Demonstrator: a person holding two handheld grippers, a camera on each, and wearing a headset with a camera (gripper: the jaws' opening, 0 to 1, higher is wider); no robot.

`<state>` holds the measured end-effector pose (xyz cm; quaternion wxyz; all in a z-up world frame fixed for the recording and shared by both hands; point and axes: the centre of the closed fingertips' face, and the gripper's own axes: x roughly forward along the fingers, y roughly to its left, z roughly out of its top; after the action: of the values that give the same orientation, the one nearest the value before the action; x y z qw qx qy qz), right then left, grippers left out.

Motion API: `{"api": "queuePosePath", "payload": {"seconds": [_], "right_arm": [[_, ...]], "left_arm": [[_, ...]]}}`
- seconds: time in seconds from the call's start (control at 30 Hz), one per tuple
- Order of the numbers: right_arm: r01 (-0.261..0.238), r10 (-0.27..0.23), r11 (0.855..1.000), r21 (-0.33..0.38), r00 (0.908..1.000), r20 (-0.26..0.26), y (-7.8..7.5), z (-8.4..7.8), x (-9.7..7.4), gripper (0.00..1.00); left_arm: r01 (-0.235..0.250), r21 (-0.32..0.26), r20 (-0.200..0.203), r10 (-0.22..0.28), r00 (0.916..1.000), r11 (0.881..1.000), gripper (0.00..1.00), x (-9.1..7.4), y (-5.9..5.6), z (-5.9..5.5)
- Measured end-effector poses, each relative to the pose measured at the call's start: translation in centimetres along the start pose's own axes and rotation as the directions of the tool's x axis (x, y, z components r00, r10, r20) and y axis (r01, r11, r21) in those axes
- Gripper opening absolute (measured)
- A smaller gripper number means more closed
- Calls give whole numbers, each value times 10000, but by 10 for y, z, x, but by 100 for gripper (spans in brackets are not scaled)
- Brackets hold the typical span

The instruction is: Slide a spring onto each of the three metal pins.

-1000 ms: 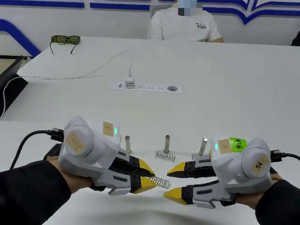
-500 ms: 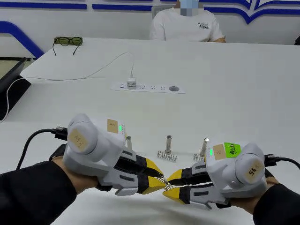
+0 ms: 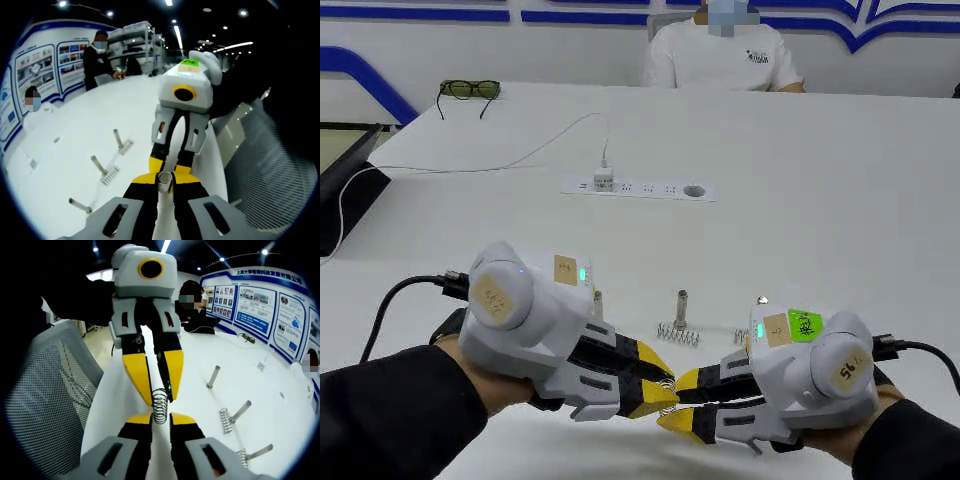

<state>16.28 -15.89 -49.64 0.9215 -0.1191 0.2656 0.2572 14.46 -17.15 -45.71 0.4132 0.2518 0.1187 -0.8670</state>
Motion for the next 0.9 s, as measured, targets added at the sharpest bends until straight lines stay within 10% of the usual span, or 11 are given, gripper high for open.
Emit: {"api": "queuePosePath", "payload": {"seconds": [0.43,0.9], "right_arm": [[1053,-1065,9914,780,9943,112,-25,-4,-42,30],[2732,-2784,9357,2231,9604,-84,-52,-35,-98,50]], "left_arm": [[-868,-471,-180,861,9961,9951,10,-32,34,-17],[-1825,-723,-441,1796,9827,9805,10,-57,77,-22]]}}
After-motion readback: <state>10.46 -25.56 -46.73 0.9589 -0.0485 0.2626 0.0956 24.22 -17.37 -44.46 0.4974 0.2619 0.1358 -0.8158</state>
